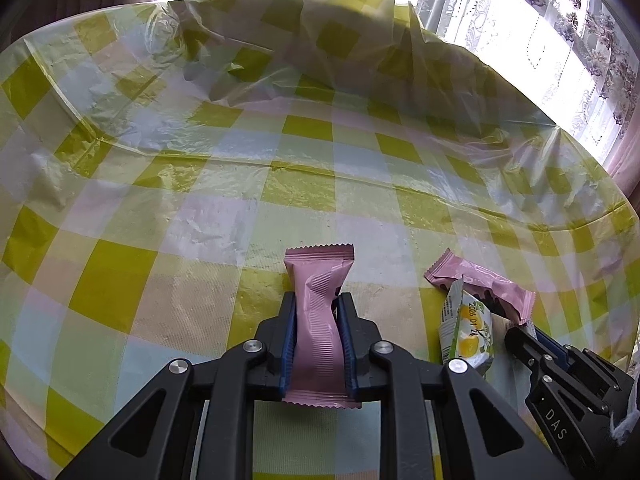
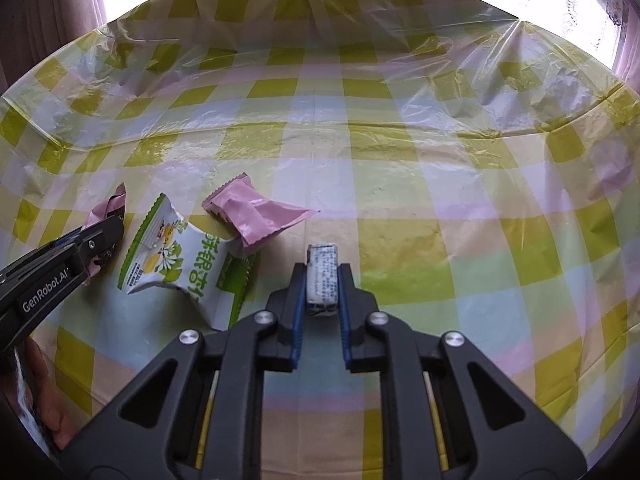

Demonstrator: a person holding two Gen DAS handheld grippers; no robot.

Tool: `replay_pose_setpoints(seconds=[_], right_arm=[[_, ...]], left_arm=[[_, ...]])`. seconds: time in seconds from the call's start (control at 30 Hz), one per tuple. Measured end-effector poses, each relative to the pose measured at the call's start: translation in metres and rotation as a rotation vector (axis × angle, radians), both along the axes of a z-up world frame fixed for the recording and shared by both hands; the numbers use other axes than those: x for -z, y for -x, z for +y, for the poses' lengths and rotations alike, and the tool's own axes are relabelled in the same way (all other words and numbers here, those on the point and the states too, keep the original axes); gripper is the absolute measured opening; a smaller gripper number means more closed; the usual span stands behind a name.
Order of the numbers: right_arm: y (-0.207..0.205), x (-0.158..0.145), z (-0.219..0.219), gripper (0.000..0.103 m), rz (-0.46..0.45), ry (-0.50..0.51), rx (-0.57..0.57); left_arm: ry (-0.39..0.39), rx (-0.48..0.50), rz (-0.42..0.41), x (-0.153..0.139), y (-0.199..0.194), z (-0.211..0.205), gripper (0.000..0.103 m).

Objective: Organize snacks
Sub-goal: 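Carry the pink bar and white packet over the white box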

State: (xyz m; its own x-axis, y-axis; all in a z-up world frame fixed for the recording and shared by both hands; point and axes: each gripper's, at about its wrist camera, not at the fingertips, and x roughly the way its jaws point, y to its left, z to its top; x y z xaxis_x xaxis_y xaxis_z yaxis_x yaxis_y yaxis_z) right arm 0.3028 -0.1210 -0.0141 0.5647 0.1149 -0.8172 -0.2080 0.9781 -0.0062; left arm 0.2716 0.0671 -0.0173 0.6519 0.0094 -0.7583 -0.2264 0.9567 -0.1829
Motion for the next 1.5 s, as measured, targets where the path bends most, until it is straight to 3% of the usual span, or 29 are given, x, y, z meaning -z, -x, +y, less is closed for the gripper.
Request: replay_pose_setpoints(seconds=[0.4,0.83,1.5], right_arm=[[0.020,0.000,-0.001,0.017,0.023,0.013,-0.006],[0.048,-0.004,-0.011,0.017,0.076,-0.008,-0.007],[0.103,-0.041,-0.047,0.017,0.034,-0.068,-0.007]], left_arm=[[0.095,0.020,0.015,0.001,0.027,-0.002,0.020],[0.104,0.039,0.041,-0.006,0.063,-0.019,0.021],[0.058,0.135,0.011,-0.032,0.103,-0.062,0.021]])
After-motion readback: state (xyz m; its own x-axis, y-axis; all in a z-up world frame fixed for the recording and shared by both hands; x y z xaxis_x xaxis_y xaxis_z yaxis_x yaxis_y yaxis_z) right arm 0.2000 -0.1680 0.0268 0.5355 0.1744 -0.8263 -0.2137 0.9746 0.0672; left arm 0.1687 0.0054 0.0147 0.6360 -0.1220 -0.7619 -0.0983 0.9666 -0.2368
